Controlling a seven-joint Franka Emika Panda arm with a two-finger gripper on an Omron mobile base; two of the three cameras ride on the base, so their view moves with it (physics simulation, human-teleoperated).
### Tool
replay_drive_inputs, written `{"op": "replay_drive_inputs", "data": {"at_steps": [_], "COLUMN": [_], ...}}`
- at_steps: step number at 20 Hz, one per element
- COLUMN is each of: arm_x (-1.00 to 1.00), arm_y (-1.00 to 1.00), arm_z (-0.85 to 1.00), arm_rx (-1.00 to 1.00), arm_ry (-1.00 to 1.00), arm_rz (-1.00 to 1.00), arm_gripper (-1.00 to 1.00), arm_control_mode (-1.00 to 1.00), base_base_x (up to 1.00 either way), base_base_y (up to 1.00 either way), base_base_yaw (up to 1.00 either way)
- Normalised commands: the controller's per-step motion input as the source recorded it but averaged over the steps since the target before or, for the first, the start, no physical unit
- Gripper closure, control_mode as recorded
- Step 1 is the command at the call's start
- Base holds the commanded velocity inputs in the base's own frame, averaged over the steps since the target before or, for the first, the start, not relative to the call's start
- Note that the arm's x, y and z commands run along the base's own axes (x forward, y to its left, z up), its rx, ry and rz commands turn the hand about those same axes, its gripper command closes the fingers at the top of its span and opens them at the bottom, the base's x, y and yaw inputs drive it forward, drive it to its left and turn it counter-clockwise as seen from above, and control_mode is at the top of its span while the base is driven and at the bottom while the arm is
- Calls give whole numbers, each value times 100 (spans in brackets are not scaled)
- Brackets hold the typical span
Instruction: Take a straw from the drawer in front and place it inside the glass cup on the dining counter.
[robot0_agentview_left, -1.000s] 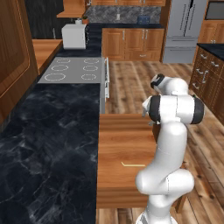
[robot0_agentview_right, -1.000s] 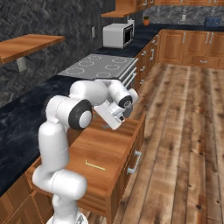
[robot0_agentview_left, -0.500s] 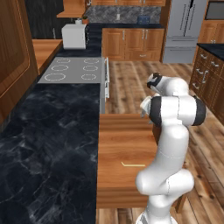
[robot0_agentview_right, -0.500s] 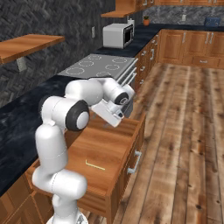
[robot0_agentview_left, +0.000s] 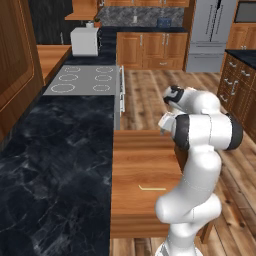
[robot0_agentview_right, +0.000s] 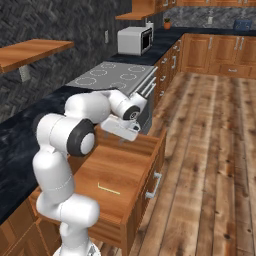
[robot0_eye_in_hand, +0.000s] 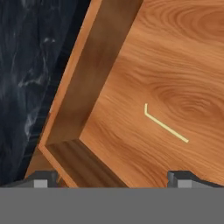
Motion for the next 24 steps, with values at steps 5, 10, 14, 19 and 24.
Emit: {"op": "replay_drive_inputs", "data": {"at_steps": [5, 10, 14, 19, 24], "arm_x": [-2, -2, 0, 0, 0], "arm_y": [7, 19, 10, 7, 0], "arm_z": [-5, -14, -12, -24, -28], "arm_rx": [-10, -11, -5, -7, -9], "arm_ry": [-1, -1, 0, -6, -3], "arm_rz": [4, 3, 1, 0, 0], "arm_gripper": [-100, -100, -100, -100, -100], "arm_control_mode": [-100, -100, -100, -100, -100], "base_base_x": [0, 0, 0, 0, 0], "base_base_y": [0, 0, 0, 0, 0], "base_base_yaw": [0, 0, 0, 0, 0]}}
